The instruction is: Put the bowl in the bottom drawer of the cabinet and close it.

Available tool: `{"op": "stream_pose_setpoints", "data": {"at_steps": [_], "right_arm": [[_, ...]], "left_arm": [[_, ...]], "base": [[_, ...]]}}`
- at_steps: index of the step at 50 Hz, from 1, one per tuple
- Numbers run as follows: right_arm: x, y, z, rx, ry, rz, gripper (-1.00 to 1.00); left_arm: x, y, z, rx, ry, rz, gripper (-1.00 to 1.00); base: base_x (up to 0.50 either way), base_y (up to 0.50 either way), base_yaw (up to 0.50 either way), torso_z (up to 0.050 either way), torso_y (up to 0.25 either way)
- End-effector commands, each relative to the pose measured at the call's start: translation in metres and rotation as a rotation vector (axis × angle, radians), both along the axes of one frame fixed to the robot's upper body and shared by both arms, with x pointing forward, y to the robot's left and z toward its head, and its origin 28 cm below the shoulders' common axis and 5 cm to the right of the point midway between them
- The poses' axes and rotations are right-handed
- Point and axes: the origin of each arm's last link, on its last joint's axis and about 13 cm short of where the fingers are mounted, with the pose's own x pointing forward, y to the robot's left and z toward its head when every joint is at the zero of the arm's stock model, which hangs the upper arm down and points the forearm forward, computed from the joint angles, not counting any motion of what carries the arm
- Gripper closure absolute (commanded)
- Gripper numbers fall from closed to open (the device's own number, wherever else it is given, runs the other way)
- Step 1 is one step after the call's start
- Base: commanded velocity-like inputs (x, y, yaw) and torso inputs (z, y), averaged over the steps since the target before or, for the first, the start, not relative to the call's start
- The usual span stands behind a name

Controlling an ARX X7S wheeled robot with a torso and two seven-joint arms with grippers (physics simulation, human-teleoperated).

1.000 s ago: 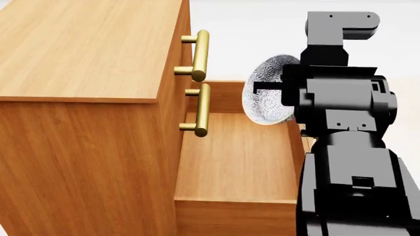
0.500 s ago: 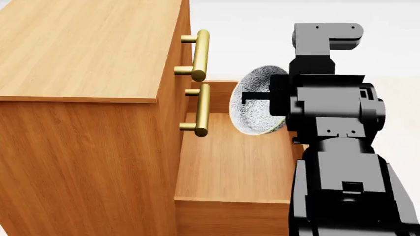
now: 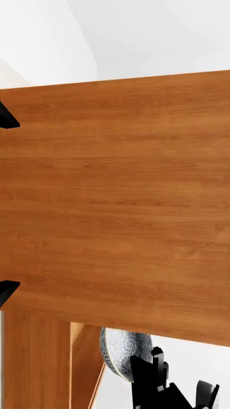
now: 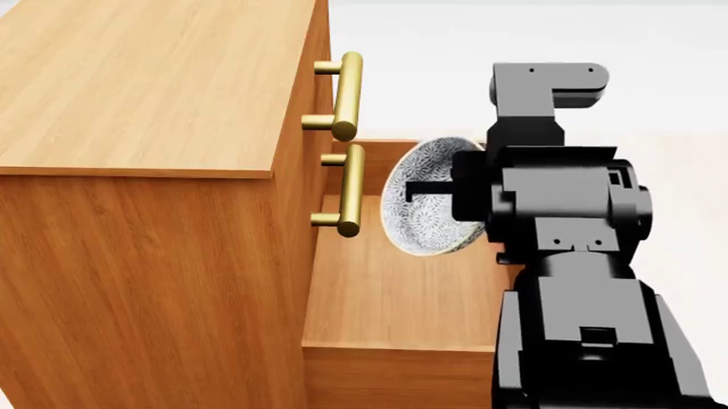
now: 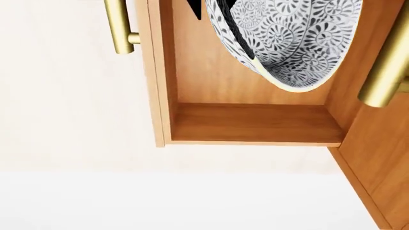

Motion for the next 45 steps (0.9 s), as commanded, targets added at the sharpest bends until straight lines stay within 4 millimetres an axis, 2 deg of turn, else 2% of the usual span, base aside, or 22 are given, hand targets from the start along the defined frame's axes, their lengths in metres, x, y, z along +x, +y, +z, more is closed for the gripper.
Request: {"op": "stream_pose_setpoints", "data": {"at_steps": [1, 45], "right_arm": [[-0.001, 0.002, -0.001, 0.024, 0.010, 0.017, 1.00], [-0.010, 0.005, -0.017, 0.167, 0.166, 0.064, 1.00]], "left_arm": [[0.000, 0.000, 0.000, -0.001, 0.000, 0.000, -1.00], [0.000, 0.001, 0.000, -0.008, -0.003, 0.001, -1.00]], "base": [[0.00, 0.00, 0.00, 0.000, 0.000], [0.00, 0.00, 0.00, 0.000, 0.000]]}}
